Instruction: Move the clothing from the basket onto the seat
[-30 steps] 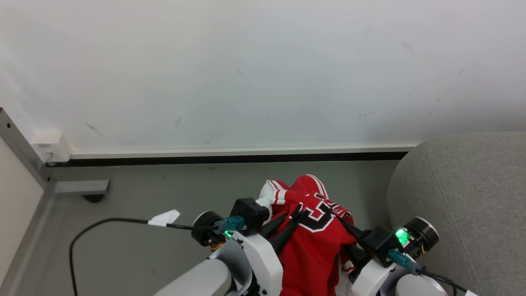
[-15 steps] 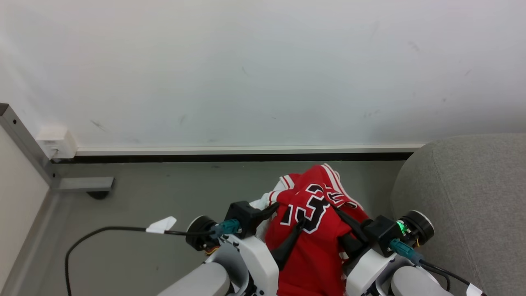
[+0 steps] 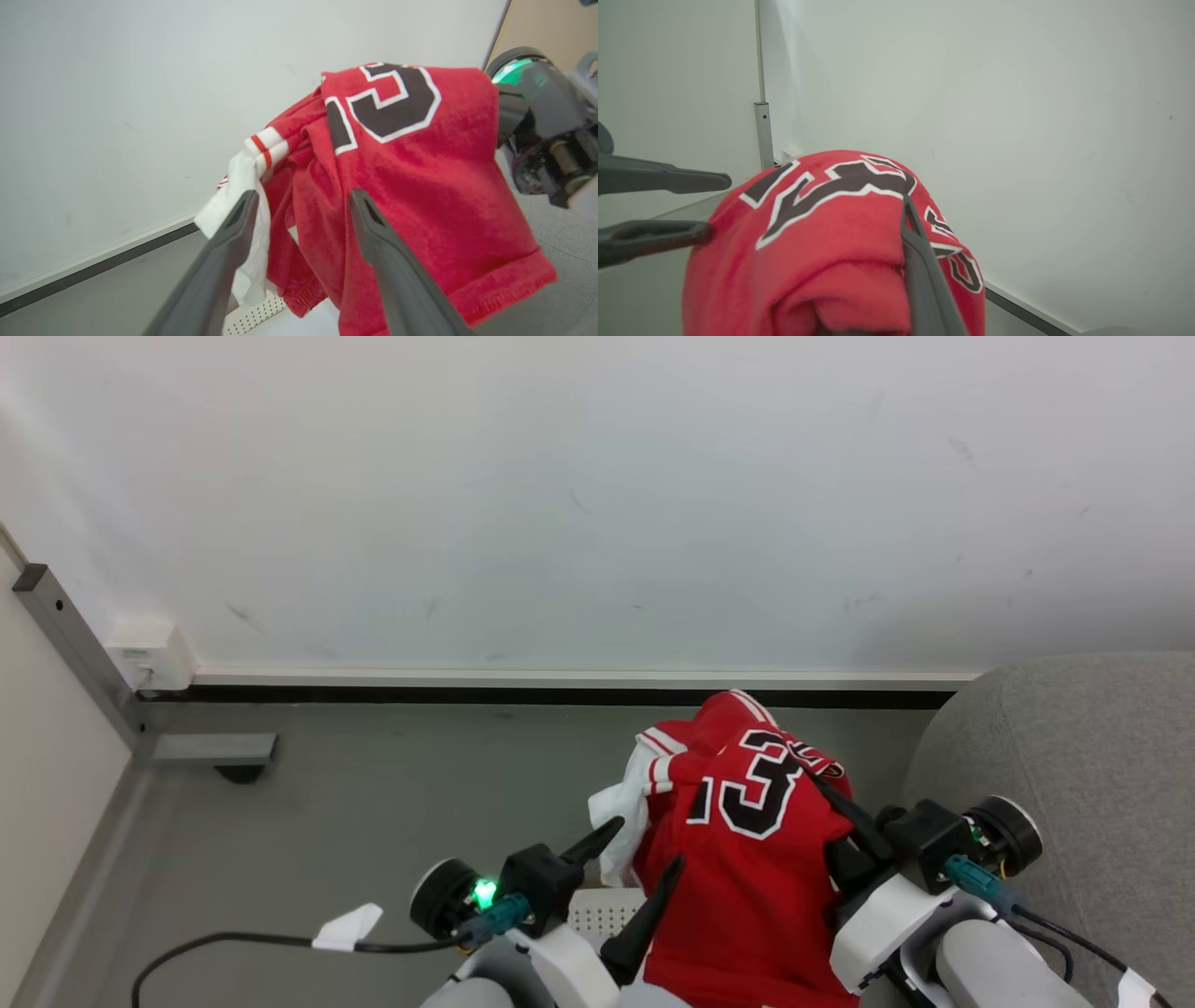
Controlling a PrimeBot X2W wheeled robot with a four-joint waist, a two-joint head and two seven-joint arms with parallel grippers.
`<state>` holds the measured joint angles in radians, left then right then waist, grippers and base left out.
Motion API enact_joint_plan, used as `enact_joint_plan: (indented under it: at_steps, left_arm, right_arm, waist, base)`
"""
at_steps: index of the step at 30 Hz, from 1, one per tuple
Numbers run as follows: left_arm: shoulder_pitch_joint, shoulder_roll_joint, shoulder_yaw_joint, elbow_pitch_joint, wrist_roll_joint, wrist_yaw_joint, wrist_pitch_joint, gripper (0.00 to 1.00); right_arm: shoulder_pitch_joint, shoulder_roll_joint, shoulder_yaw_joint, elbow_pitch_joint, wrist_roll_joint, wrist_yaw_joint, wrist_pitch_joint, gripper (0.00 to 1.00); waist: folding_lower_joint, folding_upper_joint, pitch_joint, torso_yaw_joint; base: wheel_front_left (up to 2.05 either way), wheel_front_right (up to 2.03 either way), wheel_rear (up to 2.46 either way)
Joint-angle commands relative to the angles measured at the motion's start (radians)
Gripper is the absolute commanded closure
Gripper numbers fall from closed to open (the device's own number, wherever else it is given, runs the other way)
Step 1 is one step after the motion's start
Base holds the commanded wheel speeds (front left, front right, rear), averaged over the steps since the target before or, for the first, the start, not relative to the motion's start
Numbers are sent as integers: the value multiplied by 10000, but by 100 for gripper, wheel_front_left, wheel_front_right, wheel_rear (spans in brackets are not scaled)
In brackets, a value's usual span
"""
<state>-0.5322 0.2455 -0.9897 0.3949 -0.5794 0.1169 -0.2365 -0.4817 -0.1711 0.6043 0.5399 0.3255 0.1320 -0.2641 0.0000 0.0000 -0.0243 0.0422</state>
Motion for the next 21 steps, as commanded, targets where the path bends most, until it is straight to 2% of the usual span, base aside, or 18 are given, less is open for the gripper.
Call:
enact_joint_plan:
  at_steps: [1,14,21]
  left_arm:
    - [210,100,-17,-3,245,51,-146,0]
    - [844,17,577,-415,830,-142,-285,0]
    - [1045,-167,966,-523,1117,-418,-281,0]
  right_arm:
    - [142,-154,-202,-129,-14,-25,-6,100]
    - [628,-595,-1067,-432,-167,-25,-6,100]
    - [653,-706,-1288,-535,-253,-25,-6,100]
  waist:
    - [0,0,-32,6]
    - [0,0,-110,-277]
    - [0,0,-51,-747]
  base:
    - [0,0,0]
    - [0,0,0]
    - [0,0,0]
